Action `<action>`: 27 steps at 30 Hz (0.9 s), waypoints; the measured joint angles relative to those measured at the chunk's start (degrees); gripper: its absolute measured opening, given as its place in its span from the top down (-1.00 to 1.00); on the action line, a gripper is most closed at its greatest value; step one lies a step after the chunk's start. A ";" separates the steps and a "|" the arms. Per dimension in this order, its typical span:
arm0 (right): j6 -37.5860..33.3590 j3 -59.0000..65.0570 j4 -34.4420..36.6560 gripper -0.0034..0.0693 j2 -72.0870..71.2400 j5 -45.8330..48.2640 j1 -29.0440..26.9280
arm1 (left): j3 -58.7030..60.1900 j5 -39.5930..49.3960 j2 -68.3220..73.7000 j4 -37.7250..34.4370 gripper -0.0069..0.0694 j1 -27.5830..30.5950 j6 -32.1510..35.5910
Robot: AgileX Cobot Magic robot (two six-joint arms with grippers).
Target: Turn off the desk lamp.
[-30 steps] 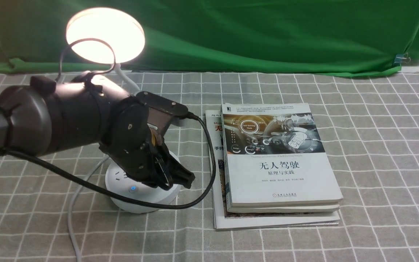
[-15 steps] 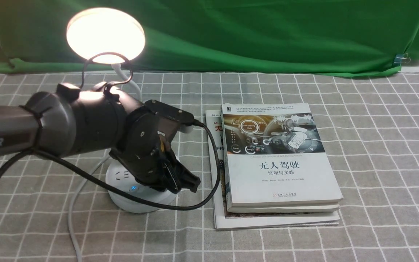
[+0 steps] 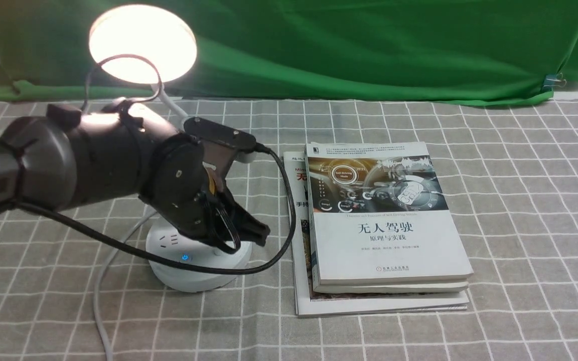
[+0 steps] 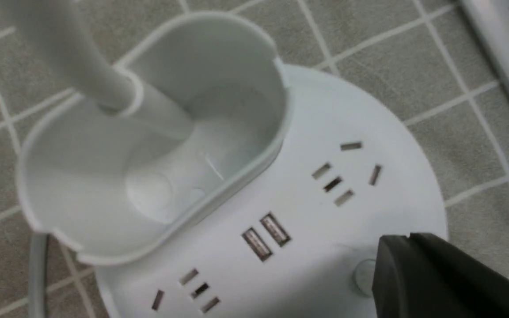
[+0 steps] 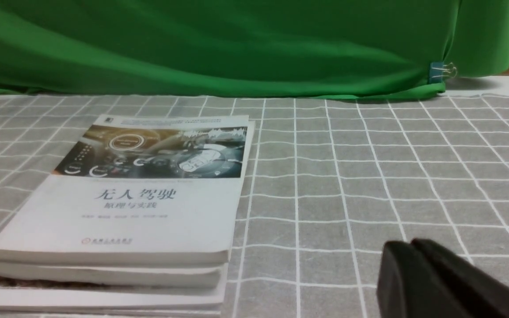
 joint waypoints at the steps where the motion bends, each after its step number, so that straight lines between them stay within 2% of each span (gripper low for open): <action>1: 0.00 0.00 0.00 0.81 0.00 0.00 0.00 | 0.00 0.00 0.64 0.00 0.83 0.05 -0.05; 13: 0.00 0.00 0.00 0.81 0.00 0.00 0.00 | 0.34 -0.25 2.36 0.03 0.83 0.05 -0.36; 20: 0.00 0.00 0.00 0.81 0.00 0.00 0.00 | 4.01 0.32 -4.97 -0.50 0.83 0.05 -2.75; 27: 0.00 0.00 0.00 0.81 0.00 0.00 0.00 | 14.54 -2.96 -18.06 -4.41 0.83 0.05 -2.65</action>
